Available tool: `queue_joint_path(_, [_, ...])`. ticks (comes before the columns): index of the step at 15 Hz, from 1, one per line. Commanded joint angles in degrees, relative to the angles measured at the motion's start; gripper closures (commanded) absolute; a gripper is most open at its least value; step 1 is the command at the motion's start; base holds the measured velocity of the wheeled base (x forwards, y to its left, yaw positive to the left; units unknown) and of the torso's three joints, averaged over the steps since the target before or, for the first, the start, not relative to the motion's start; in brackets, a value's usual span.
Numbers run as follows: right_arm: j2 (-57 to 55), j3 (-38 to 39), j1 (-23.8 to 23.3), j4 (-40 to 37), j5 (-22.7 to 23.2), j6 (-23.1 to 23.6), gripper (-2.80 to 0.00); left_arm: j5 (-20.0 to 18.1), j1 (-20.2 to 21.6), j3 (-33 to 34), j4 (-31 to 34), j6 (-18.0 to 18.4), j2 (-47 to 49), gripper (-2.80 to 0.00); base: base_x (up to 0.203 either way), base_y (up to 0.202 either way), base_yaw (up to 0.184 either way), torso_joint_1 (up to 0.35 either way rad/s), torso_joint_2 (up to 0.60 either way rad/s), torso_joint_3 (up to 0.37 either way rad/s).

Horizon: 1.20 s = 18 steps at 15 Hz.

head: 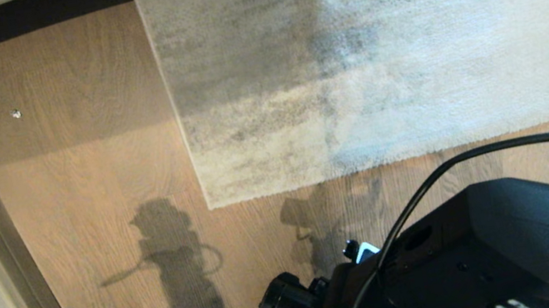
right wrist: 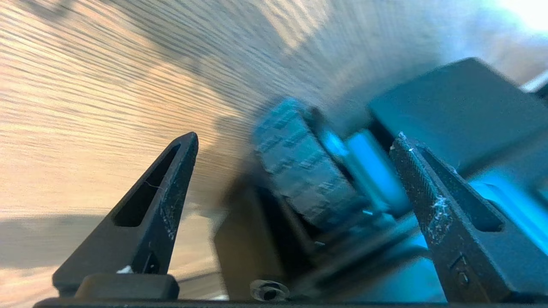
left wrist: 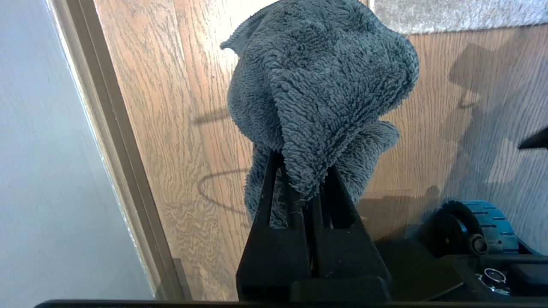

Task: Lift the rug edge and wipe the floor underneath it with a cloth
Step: Lift up the carpet

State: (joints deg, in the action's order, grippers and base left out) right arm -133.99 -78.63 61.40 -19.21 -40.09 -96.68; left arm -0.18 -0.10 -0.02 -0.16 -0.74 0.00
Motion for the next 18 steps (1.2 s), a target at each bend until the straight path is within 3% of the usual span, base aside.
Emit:
queue_joint_path(1, [0.32, 0.03, -1.20, 1.55, -0.25, -0.44, -2.80, -0.07, 0.01, 0.02, -0.02, -0.05, 0.00, 0.00, 0.000, 0.000, 0.000, 0.000, 0.00, 0.000])
queue_joint_path(3, [1.32, 0.50, -3.42, 4.65, -0.23, 0.77, -2.80, 0.01, 0.01, -0.06, -0.02, 0.04, 0.00, 0.00, 0.000, 0.000, 0.000, 0.000, 0.00, 0.000])
queue_joint_path(5, [2.26, 1.91, -5.18, 11.88, -0.18, 5.36, -2.80, -0.05, 0.01, 0.02, -0.02, 0.02, 0.00, 0.00, 0.000, 0.000, 0.000, 0.000, 0.00, 0.000])
queue_joint_path(7, [3.30, 3.39, -6.31, 23.33, -0.14, 13.11, -2.80, -0.01, 0.01, -0.06, -0.02, -0.03, 0.00, 0.00, 0.000, 0.000, 0.000, 0.000, 0.00, 0.000])
queue_joint_path(10, [4.49, 6.67, -6.81, 42.26, 0.13, 29.13, -2.80, 0.01, 0.01, -0.03, -0.02, -0.02, 0.00, 0.00, 0.000, 0.000, 0.000, 0.000, 0.00, 0.000])
queue_joint_path(12, [6.15, 9.14, -6.79, 52.02, 0.56, 35.88, -2.80, 0.01, 0.01, 0.02, -0.02, -0.05, 0.00, 0.00, 0.000, 0.000, 0.000, 0.000, 0.00, 0.000])
queue_joint_path(14, [7.04, 10.82, -6.59, 57.55, 0.96, 38.08, -2.80, -0.01, 0.01, -0.06, -0.02, 0.01, 0.00, 0.00, 0.000, 0.000, 0.000, 0.000, 0.00, 0.000])
queue_joint_path(18, [6.23, 13.66, -6.05, 65.64, 0.98, 38.20, -2.80, 0.01, 0.01, 0.02, -0.02, -0.05, 0.00, 0.00, 0.000, 0.000, 0.000, 0.000, 0.00, 0.000])
